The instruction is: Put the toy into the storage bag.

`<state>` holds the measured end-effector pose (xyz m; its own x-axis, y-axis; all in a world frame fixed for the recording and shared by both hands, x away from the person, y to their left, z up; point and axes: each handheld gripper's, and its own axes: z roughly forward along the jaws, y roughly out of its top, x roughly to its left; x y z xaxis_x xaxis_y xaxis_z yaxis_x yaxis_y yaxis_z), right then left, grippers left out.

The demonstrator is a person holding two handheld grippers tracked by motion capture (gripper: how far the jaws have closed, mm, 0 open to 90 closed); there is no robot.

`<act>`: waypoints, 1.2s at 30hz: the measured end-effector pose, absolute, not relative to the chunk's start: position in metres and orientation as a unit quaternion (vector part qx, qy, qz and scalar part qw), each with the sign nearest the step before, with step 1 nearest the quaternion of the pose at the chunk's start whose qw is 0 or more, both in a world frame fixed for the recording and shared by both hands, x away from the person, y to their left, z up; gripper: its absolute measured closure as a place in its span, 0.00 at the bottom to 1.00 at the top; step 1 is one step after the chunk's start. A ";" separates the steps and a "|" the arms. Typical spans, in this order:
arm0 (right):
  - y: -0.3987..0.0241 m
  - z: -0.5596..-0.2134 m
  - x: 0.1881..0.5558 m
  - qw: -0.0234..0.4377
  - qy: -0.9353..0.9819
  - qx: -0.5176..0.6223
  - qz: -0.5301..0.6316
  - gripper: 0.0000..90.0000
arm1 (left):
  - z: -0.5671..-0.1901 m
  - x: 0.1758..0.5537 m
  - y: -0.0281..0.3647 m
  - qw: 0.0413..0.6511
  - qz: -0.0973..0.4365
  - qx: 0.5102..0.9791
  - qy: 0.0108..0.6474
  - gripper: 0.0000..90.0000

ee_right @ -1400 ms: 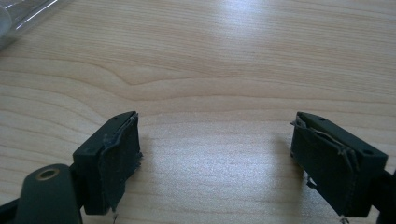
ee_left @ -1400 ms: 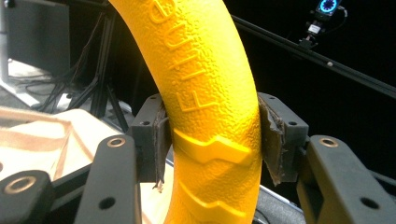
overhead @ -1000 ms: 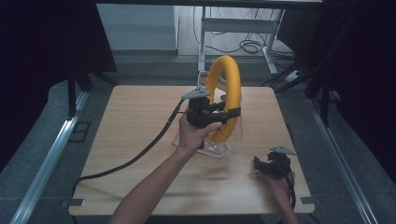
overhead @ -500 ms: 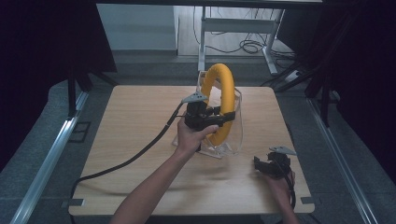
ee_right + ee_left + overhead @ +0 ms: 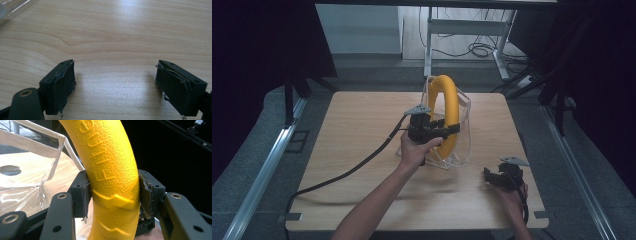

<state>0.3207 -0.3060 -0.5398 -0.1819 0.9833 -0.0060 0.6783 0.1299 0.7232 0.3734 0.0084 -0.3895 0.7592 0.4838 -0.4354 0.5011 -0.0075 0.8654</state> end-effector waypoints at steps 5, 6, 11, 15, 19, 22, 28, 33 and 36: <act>-0.306 -0.540 0.321 0.254 0.708 0.587 0.300 0.18 | -0.391 0.373 0.007 0.612 -0.006 0.710 0.349 0.54; -0.306 -0.540 0.321 0.254 0.708 0.587 0.300 0.18 | -0.391 0.373 0.007 0.612 -0.006 0.710 0.349 0.53; -0.306 -0.540 0.321 0.254 0.707 0.587 0.300 0.18 | -0.393 0.372 0.005 0.611 -0.002 0.710 0.351 0.53; -0.306 -0.540 0.321 0.254 0.707 0.587 0.301 0.18 | -0.394 0.371 0.004 0.608 0.003 0.712 0.351 0.52; -0.306 -0.540 0.321 0.254 0.707 0.587 0.300 0.18 | -0.395 0.371 0.004 0.606 0.003 0.713 0.351 0.51; -0.306 -0.540 0.321 0.254 0.707 0.587 0.301 0.18 | -0.394 0.372 0.005 0.600 -0.006 0.718 0.353 0.43; -0.306 -0.540 0.321 0.254 0.707 0.587 0.301 0.18 | -0.386 0.367 0.012 0.608 -0.001 0.715 0.347 0.32; -0.306 -0.540 0.321 0.254 0.707 0.587 0.301 0.18 | -0.380 0.362 0.017 0.605 0.012 0.723 0.333 0.29; -0.306 -0.540 0.321 0.254 0.707 0.587 0.301 0.18 | -0.377 0.360 0.021 0.595 0.026 0.734 0.325 0.28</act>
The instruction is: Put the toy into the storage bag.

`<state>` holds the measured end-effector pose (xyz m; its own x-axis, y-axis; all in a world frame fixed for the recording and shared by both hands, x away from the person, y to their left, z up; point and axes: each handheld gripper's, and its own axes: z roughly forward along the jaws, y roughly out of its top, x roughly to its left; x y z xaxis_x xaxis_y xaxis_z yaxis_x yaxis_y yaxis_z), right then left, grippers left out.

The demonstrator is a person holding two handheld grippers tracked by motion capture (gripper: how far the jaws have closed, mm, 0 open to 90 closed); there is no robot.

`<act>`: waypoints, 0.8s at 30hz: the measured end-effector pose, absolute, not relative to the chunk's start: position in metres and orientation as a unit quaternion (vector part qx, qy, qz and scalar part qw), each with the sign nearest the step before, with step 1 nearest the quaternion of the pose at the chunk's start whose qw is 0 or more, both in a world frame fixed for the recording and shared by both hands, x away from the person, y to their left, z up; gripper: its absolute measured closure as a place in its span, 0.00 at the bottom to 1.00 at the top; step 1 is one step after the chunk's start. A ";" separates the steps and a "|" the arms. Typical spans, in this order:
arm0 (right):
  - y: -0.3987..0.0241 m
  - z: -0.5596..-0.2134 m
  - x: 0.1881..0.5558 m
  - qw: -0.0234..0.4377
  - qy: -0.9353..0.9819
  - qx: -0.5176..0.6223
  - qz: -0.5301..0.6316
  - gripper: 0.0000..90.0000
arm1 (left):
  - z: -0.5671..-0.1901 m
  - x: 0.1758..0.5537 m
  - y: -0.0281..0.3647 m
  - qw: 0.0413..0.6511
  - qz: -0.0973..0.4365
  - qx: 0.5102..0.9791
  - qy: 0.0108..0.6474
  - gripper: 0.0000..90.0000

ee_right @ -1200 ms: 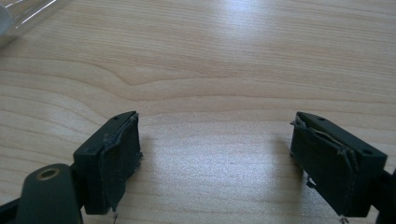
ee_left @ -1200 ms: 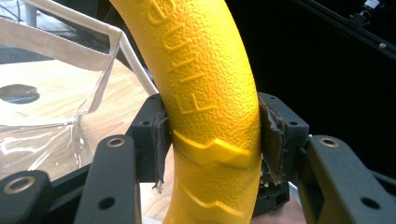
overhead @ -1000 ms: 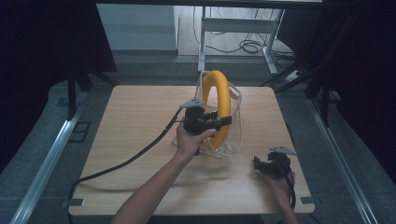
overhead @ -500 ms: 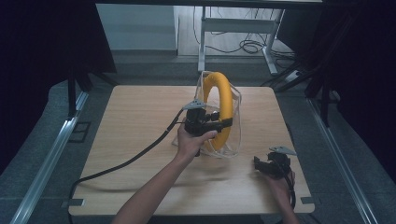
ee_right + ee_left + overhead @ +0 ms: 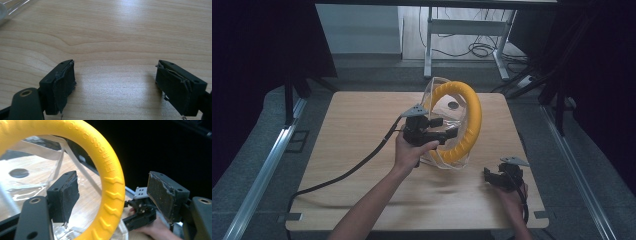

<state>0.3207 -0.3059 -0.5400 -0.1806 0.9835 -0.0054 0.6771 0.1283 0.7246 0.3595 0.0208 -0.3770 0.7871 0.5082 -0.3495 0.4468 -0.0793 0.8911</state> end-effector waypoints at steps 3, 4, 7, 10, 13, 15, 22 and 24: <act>-0.306 -0.540 0.321 0.254 0.707 0.587 0.301 0.18 | -0.375 0.357 0.030 0.595 0.035 0.736 0.322 0.28; -0.306 -0.540 0.321 0.254 0.707 0.587 0.301 0.18 | -0.375 0.358 0.034 0.595 0.033 0.734 0.325 0.28; -0.306 -0.540 0.321 0.254 0.707 0.587 0.301 0.18 | -0.375 0.358 0.041 0.592 0.041 0.734 0.330 0.27; -0.306 -0.540 0.321 0.254 0.707 0.587 0.301 0.18 | -0.377 0.357 0.054 0.592 0.043 0.732 0.334 0.27; -0.306 -0.540 0.321 0.254 0.707 0.587 0.301 0.18 | -0.379 0.354 0.069 0.589 0.047 0.733 0.336 0.27; -0.306 -0.540 0.321 0.255 0.707 0.587 0.301 0.18 | -0.380 0.352 0.075 0.589 0.048 0.733 0.337 0.28; -0.306 -0.540 0.321 0.255 0.707 0.588 0.301 0.18 | -0.386 0.347 0.092 0.580 0.055 0.740 0.337 0.29; -0.306 -0.540 0.321 0.254 0.707 0.588 0.301 0.18 | -0.388 0.346 0.094 0.578 0.056 0.740 0.340 0.29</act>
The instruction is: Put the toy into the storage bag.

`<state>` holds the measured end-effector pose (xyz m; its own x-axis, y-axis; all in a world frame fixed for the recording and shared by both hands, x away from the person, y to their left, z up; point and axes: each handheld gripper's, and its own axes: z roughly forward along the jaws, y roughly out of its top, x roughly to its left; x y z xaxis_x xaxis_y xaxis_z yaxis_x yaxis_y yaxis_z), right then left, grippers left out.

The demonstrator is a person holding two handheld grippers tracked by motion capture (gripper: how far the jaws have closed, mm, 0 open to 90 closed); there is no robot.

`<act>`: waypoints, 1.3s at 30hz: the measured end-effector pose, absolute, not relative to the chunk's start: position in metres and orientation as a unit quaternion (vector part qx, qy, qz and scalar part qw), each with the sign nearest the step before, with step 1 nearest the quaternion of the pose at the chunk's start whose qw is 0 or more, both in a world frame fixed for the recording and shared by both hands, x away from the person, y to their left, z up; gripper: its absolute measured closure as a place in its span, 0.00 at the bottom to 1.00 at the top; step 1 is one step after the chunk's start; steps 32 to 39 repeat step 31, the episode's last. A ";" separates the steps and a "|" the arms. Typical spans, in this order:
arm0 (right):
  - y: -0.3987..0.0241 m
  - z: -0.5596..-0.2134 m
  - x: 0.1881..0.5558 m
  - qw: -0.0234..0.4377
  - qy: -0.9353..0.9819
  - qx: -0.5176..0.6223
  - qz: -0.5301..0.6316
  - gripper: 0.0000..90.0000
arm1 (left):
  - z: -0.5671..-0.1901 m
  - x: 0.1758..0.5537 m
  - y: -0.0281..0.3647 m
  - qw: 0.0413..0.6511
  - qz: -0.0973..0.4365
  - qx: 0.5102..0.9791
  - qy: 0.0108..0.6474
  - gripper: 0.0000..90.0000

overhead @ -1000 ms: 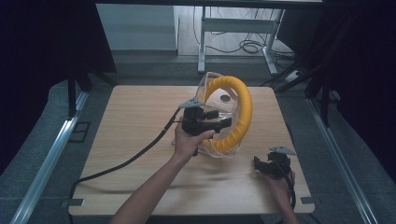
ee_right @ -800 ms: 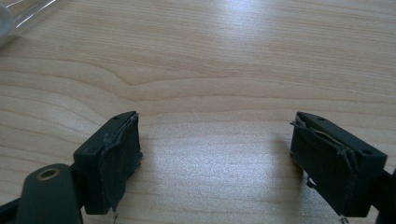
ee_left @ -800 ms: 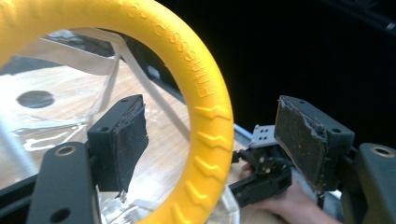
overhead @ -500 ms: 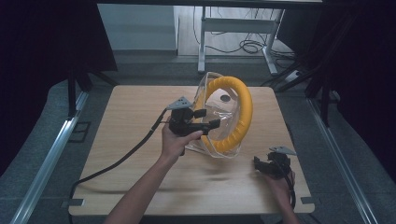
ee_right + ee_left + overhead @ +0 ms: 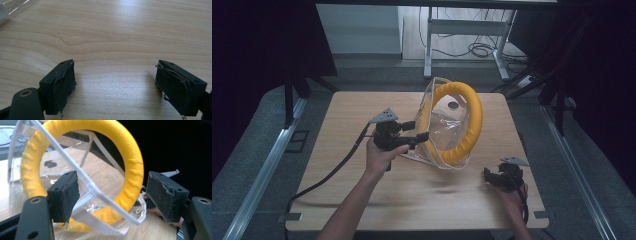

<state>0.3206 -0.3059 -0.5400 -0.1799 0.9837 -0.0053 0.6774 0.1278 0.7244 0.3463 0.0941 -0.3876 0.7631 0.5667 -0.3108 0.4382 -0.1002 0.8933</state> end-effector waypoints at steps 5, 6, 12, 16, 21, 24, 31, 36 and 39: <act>-0.306 -0.540 0.321 0.255 0.707 0.587 0.301 0.18 | -0.398 0.343 0.103 0.558 0.064 0.752 0.345 0.30; -0.306 -0.540 0.321 0.255 0.707 0.587 0.301 0.18 | -0.398 0.343 0.103 0.558 0.064 0.752 0.345 0.30; -0.306 -0.540 0.321 0.254 0.707 0.588 0.301 0.18 | -0.409 0.339 0.111 0.546 0.067 0.756 0.353 0.30; -0.306 -0.540 0.321 0.254 0.706 0.588 0.301 0.18 | -0.420 0.335 0.119 0.535 0.063 0.762 0.361 0.30; -0.306 -0.540 0.321 0.255 0.706 0.588 0.301 0.18 | -0.431 0.329 0.129 0.523 0.067 0.764 0.373 0.30; -0.306 -0.540 0.321 0.255 0.706 0.588 0.300 0.18 | -0.435 0.328 0.136 0.522 0.069 0.760 0.381 0.30; -0.306 -0.540 0.321 0.255 0.706 0.589 0.300 0.18 | -0.435 0.326 0.141 0.522 0.074 0.759 0.382 0.30; -0.306 -0.540 0.321 0.255 0.706 0.589 0.300 0.18 | -0.435 0.326 0.141 0.522 0.074 0.759 0.382 0.30; -0.306 -0.540 0.321 0.255 0.706 0.589 0.300 0.18 | -0.435 0.326 0.141 0.522 0.074 0.759 0.382 0.30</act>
